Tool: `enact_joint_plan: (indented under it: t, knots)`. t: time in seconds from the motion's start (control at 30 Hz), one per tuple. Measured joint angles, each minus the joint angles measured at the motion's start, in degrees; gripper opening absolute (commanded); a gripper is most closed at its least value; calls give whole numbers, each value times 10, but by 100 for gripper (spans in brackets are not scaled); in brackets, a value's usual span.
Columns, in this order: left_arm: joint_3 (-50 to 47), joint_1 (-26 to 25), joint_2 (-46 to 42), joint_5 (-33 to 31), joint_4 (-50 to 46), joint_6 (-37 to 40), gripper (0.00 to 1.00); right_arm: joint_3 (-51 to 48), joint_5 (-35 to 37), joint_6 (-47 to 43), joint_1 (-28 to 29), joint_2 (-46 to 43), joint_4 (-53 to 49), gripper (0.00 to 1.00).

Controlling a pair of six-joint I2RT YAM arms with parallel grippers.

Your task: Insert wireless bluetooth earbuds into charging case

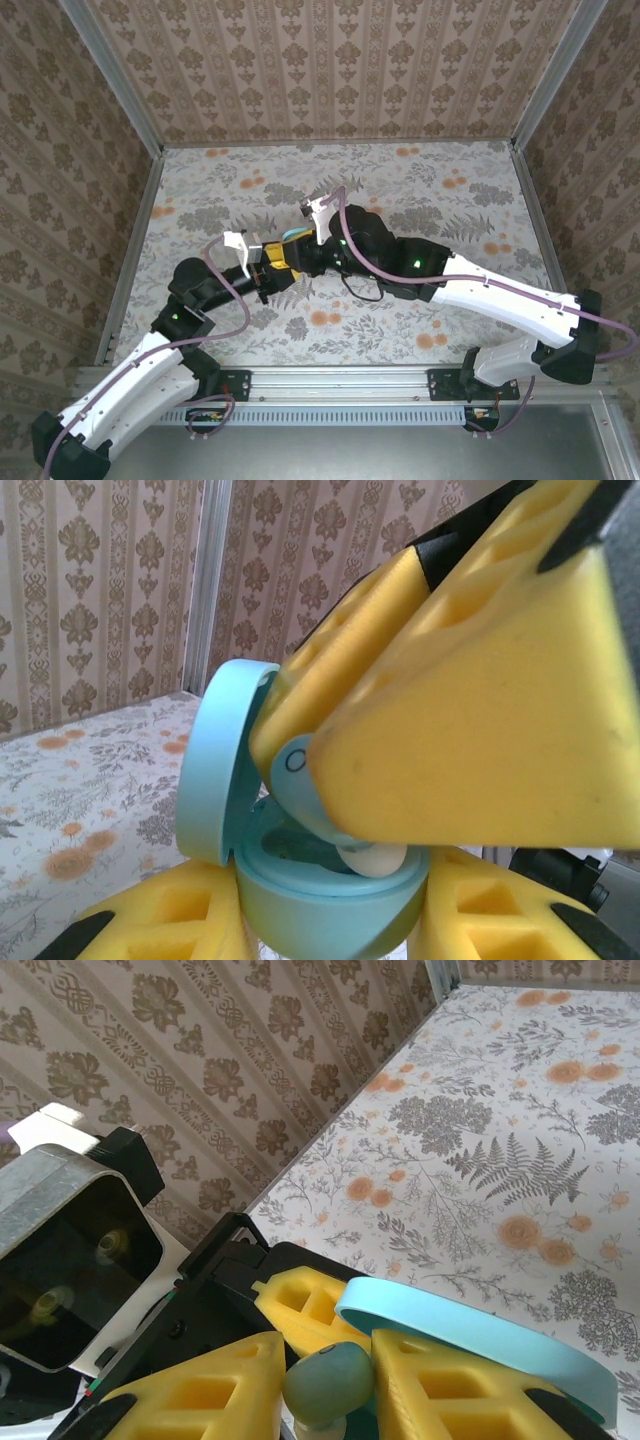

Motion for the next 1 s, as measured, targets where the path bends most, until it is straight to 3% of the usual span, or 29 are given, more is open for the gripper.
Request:
enact_joint_plan:
  t: [1.0]
  knots:
    - [-3,-4,-2,1,-11,9,24,-49,11,0,7,-35,25,32]
